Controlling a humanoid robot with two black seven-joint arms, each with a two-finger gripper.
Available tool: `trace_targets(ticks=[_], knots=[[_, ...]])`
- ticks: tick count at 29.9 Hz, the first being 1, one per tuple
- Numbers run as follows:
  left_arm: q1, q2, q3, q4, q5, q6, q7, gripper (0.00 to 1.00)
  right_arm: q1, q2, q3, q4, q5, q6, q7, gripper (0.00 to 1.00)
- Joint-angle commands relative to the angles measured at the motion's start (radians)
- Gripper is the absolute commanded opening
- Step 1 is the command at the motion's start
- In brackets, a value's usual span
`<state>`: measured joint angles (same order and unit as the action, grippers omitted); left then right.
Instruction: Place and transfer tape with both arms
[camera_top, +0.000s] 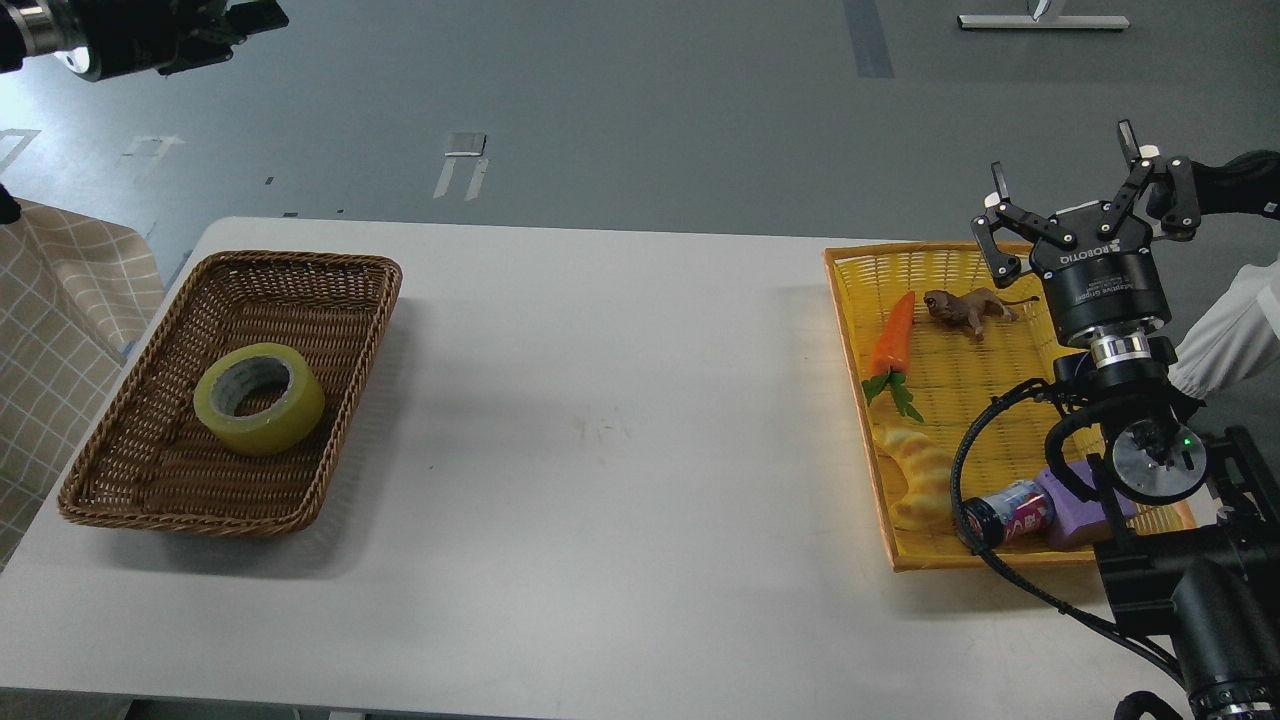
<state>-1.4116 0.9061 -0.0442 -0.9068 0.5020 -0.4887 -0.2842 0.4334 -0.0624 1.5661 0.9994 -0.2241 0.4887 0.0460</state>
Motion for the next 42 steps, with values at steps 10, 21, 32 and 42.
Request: trace_targets(ticks=[10,21,32,42], knots=[[0.222,-0.220,-0.316,0.003,-0.218,0.000,-0.006,0.98,0.105,-0.111,-0.047,-0.004,-0.004,0.000,-0.041,1.00],[0.457,-0.398,-0.706,0.003,-0.218,0.000,-0.004,0.98,0.292,-0.165,-0.184,-0.110,-0.006,0.000,-0.054,1.00],[0.548,-0.504,-0.784,0.003,-0.220,0.000,-0.006,0.98,0.358,-0.186,-0.255,-0.179,-0.009,0.000,-0.061,1.00],[0.669,-0.575,-0.826,0.003,-0.220,0.000,-0.006,0.98,0.266,-0.165,-0.265,-0.160,-0.006,0.000,-0.060,1.00]])
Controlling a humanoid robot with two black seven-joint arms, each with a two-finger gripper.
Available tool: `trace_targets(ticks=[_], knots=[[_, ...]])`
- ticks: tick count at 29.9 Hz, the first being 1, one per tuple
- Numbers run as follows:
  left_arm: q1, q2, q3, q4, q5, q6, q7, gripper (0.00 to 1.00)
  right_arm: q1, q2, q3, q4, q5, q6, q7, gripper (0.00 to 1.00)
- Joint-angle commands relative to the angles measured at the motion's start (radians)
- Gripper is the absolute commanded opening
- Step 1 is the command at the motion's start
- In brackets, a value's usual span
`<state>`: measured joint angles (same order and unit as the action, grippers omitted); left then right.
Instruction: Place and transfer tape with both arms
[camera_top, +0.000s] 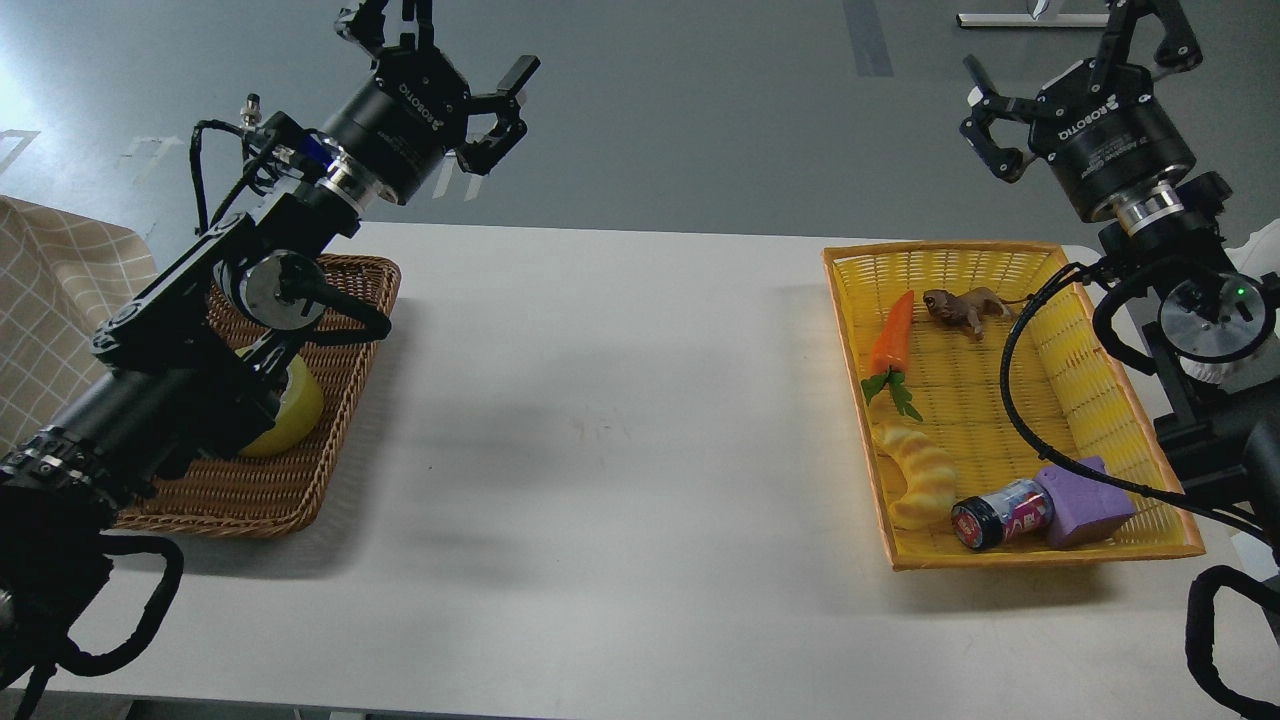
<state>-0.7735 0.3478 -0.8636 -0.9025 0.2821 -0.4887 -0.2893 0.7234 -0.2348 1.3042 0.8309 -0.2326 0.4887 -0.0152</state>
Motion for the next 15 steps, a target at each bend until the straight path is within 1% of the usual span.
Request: trace_targets(ticks=[1,7,15], knots=[[0.046,-0.023,-0.006,-0.001,0.000,0.000,-0.001,0.98,-0.041,0.014,-0.006,0.011,0.004,0.000,0.001,1.00],[0.102,-0.052,-0.005,0.001,0.003,0.000,0.001,0.98,-0.073,0.035,-0.006,0.020,0.004,0.000,0.001,1.00],[0.106,-0.046,0.011,0.001,0.020,0.000,0.002,0.98,-0.073,0.069,-0.008,0.027,0.004,0.000,0.001,1.00]])
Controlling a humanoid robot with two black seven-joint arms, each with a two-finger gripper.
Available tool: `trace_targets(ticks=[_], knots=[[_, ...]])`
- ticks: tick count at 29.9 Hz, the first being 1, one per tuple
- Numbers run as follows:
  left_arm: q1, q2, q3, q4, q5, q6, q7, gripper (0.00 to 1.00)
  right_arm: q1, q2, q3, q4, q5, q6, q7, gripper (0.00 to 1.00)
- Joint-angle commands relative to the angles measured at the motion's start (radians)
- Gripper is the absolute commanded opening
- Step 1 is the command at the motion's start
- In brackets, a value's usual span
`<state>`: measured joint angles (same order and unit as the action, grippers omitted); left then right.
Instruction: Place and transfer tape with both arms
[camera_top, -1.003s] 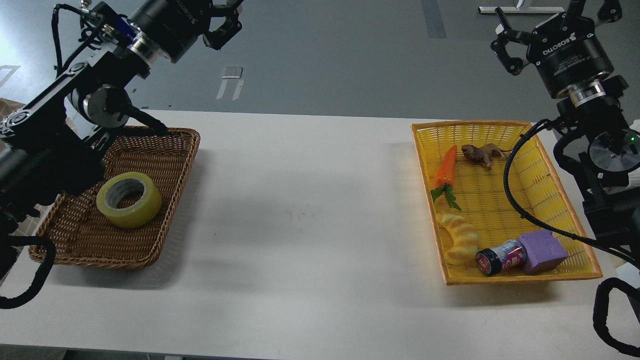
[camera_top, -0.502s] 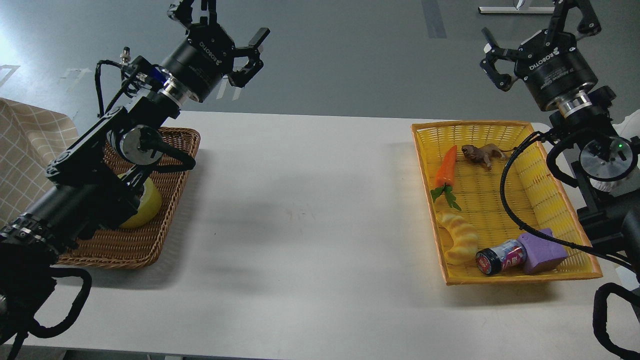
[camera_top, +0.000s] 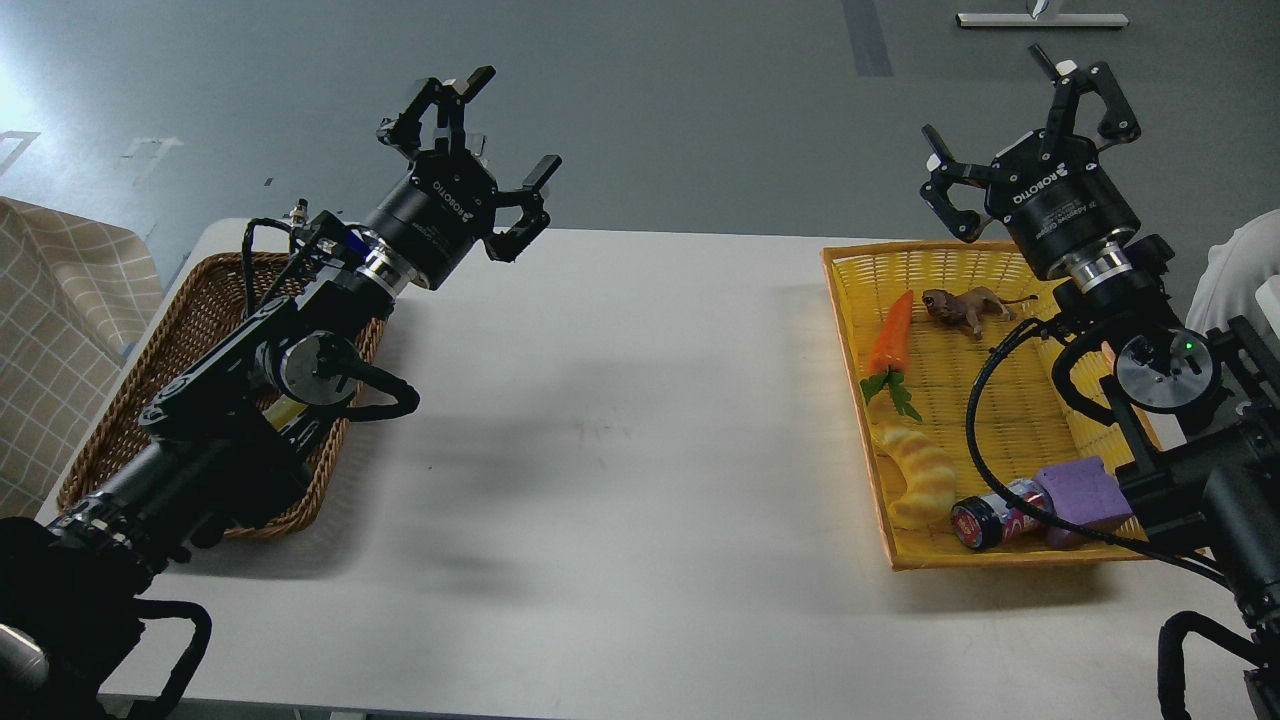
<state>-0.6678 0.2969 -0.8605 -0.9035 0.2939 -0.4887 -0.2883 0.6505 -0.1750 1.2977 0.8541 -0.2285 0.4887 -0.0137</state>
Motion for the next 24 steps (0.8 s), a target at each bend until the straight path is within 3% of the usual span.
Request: trace_targets(ticks=[1,13,20,24], knots=[[-0.001,0.008,0.008,0.002,0.008,0.000,0.003,0.98,0.001,0.020,-0.001,0.003,0.000,0.000,0.000,1.00],[-0.016,0.004,0.000,0.000,0.097,0.000,-0.002,0.98,0.012,0.035,0.002,-0.006,-0.002,0.000,0.001,1.00],[-0.012,-0.004,-0.032,-0.002,0.042,0.000,-0.048,0.98,0.011,0.038,0.003,-0.003,0.000,0.000,0.004,1.00],[-0.007,-0.012,-0.048,-0.002,-0.028,0.000,-0.046,0.98,0.012,0.038,0.003,-0.001,0.000,0.000,0.003,1.00]])
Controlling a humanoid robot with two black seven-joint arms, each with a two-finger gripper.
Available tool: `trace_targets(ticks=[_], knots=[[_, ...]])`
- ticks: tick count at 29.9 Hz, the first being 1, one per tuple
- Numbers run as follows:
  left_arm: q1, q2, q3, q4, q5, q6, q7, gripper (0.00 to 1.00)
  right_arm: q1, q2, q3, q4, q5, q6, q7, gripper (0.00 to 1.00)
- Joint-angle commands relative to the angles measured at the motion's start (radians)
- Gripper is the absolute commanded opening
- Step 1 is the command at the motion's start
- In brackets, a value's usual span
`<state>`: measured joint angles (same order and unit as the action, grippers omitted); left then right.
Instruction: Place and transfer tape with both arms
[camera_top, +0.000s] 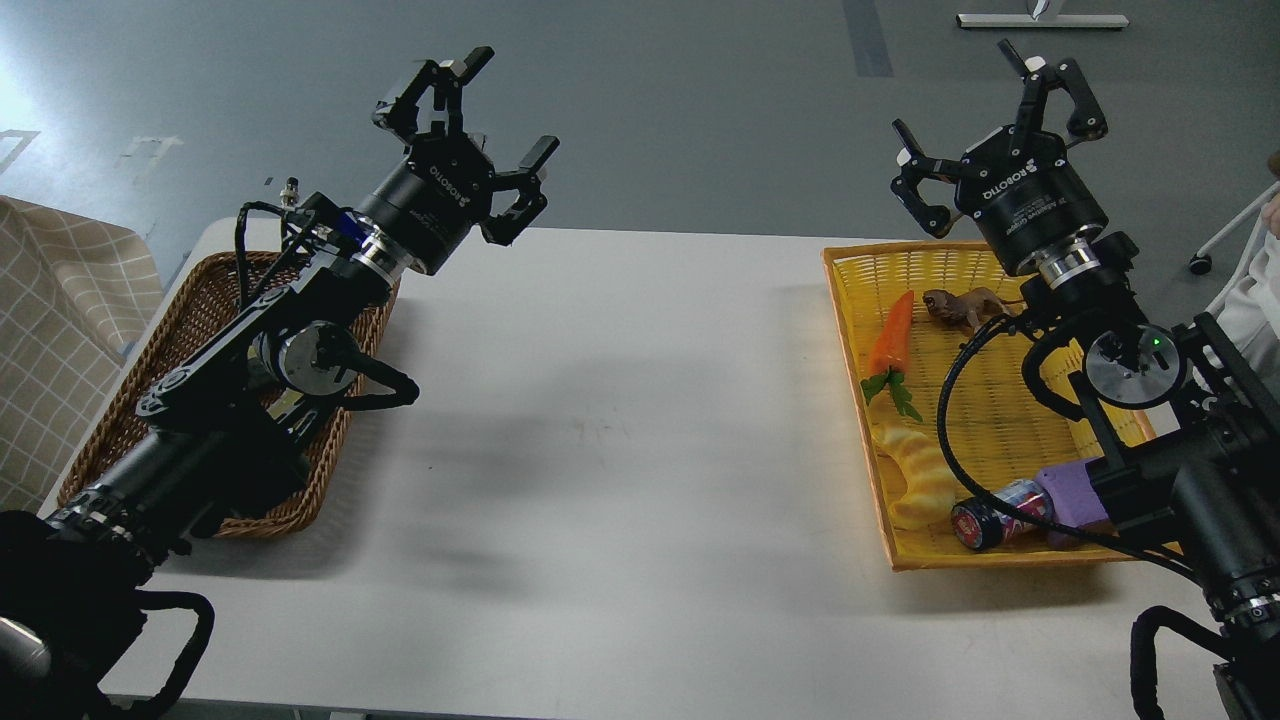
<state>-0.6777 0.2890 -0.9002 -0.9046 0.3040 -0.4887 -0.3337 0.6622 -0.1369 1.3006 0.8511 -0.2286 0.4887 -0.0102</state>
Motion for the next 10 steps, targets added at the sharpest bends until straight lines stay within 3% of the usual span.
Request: trace_targets(ticks=[1,10], knots=[[0.003,-0.004,-0.008,0.000,-0.039,0.000,0.001,0.98,0.001,0.000,0.000,0.002,-0.001,0.000,-0.001,1.00],[0.004,-0.010,-0.011,0.000,-0.040,0.000,0.002,0.98,0.001,0.002,0.002,0.005,0.000,0.000,0.001,1.00]])
